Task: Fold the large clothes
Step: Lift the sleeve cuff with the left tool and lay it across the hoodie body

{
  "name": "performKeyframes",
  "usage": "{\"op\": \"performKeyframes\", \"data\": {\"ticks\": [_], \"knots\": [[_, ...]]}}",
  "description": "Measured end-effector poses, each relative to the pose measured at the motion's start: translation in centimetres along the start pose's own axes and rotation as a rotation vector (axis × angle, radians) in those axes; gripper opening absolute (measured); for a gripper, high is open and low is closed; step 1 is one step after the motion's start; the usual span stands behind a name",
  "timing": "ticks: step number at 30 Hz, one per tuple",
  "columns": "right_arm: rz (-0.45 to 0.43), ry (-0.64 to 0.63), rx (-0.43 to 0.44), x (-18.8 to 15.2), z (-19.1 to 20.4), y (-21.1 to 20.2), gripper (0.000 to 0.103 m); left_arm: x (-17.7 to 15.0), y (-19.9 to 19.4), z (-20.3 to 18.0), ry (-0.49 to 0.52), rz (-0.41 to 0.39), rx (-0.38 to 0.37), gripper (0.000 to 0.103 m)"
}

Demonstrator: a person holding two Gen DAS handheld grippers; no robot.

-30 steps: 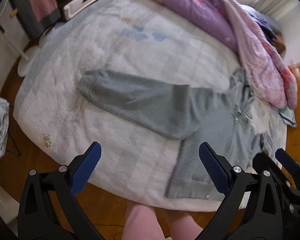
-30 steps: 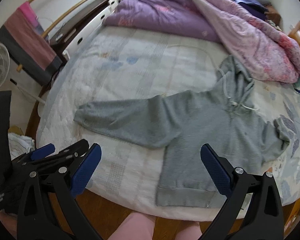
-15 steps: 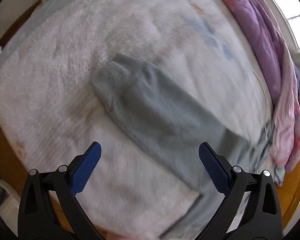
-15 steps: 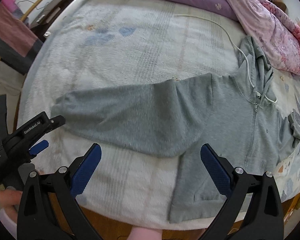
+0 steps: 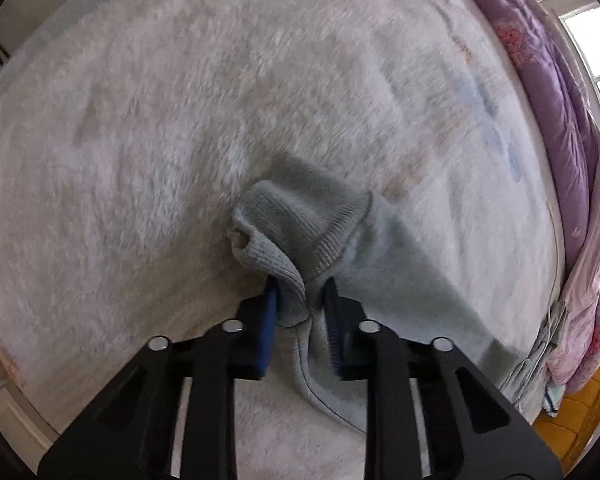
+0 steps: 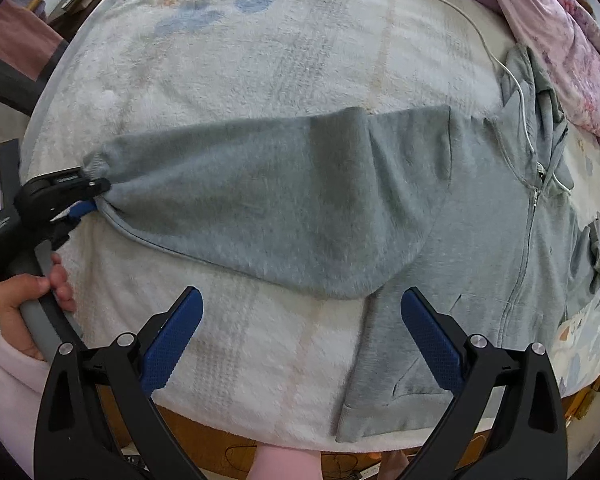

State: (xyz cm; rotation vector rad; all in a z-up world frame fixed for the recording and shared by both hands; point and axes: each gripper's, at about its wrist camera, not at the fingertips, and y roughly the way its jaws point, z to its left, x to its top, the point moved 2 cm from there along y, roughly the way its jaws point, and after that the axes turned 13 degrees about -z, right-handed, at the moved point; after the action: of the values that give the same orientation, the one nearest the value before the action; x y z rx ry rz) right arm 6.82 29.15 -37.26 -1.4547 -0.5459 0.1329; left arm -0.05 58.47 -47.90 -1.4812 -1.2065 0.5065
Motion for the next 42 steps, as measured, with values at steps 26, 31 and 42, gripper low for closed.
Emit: {"op": "performKeyframes", "data": {"ticks": [26, 31, 42], "knots": [[-0.090, 0.296, 0.063, -1.2, -19.4, -4.5, 0.036, -4.9, -25.2, -22.4, 0.514, -0.458, 0.032, 0.018], [-0.119, 0.350, 0.108, -2.3, -24.1, -5.4, 0.030, -10.5, -28.6, -30.3, 0.647, -0.489, -0.023, 0.018], [-0.215, 0.700, 0.269, -3.4, -39.4, -8.9, 0.063, -29.7, -22.7, -45.1, 0.959, -0.307, -0.217, 0.018]]}}
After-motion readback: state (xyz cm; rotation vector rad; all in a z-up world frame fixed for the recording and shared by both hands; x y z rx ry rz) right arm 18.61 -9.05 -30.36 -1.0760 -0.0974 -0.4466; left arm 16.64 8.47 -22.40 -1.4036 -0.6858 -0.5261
